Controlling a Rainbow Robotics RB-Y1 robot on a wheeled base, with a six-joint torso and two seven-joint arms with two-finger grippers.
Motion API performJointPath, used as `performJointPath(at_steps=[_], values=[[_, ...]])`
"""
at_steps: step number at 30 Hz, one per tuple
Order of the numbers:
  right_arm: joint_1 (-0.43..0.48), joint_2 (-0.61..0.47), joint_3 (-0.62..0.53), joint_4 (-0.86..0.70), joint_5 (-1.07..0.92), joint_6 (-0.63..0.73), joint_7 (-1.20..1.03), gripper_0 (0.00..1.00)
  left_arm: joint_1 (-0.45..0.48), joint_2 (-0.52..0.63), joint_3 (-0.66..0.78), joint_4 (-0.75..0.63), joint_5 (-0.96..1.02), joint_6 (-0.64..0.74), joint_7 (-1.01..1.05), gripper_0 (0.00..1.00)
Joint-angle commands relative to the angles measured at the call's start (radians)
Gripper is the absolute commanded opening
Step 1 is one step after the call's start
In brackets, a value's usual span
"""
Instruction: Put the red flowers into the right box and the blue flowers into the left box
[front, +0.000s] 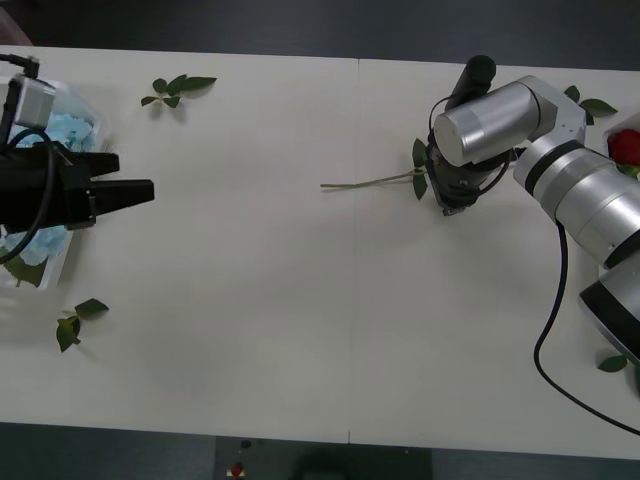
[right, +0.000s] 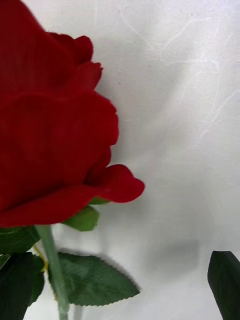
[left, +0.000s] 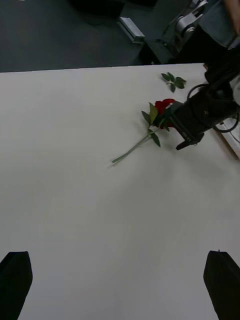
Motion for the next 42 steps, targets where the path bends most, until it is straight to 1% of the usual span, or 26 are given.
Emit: performJointPath(at_steps=[1,2,3,4,5,6,8,11,16,21,26,30,33,39,42], values=[[-0.023,0.025,-0.005,0.004,0.002,-0.004,0.046,0.91,-0.125,0.023,-0.095,-0.033,-0.009,-0.01,0.031,1.0],[-0.023,0.025,-0.001,0.002,0.002,-0.004,0.046,0.68,-0.146,0.022,-0.123,-0.035,-0.009,-0.016,0.031,1.0],[-0.023,0.025,0.002,0.002,0.002,-0.004,0.046,0.35,-0.163,0.018,-0.147,-0.037,-0.009,-0.024,0.031,1.0],[-0.023,0.025,0.006,0.004,0.002,-0.004,0.046,0.15,-0.182,0.011,-0.178,-0.038,-0.009,-0.033,0.031,1.0],[-0.023,0.025,0.008,0.002,0.002,-0.004,0.046,0.03,-0.195,0.003,-0.196,-0.04,-0.009,-0.039,0.03,1.0],[-0.023,0.025,0.008,0.002,0.002,-0.004,0.046,0.0,-0.202,-0.003,-0.208,-0.041,-0.009,-0.04,0.03,1.0],[-0.023,0.024,0.008,0.002,-0.001,-0.003,0.046,0.0,-0.221,-0.032,-0.239,-0.047,-0.011,-0.039,0.027,1.0],[-0.023,0.025,0.009,0.002,-0.004,-0.003,0.046,0.0,-0.22,-0.067,-0.261,-0.072,-0.012,-0.028,0.022,1.0],[-0.023,0.024,0.009,0.002,-0.004,-0.003,0.048,0.0,-0.217,-0.095,-0.261,-0.099,-0.011,0.033,0.022,1.0],[-0.024,0.024,0.008,-0.008,0.004,0.022,0.054,0.0,-0.206,-0.127,-0.261,-0.115,-0.011,0.046,0.019,1.0],[-0.024,0.001,-0.014,-0.09,0.005,0.118,0.058,0.0,-0.206,-0.163,-0.258,-0.115,-0.012,0.056,0.007,1.0],[-0.024,-0.024,-0.043,-0.166,-0.01,0.209,0.062,0.0,-0.208,-0.17,-0.256,-0.122,-0.012,0.056,-0.011,1.0],[-0.024,-0.035,-0.058,-0.208,-0.018,0.25,0.065,0.0,-0.206,-0.167,-0.248,-0.13,-0.012,0.062,-0.021,1.0],[-0.023,-0.061,-0.075,-0.303,-0.022,0.329,0.069,0.0,-0.206,-0.167,-0.185,-0.129,-0.017,0.162,-0.03,1.0],[-0.023,-0.095,-0.098,-0.38,-0.025,0.398,0.083,0.0,-0.206,-0.164,-0.179,-0.127,-0.019,0.177,-0.031,1.0]])
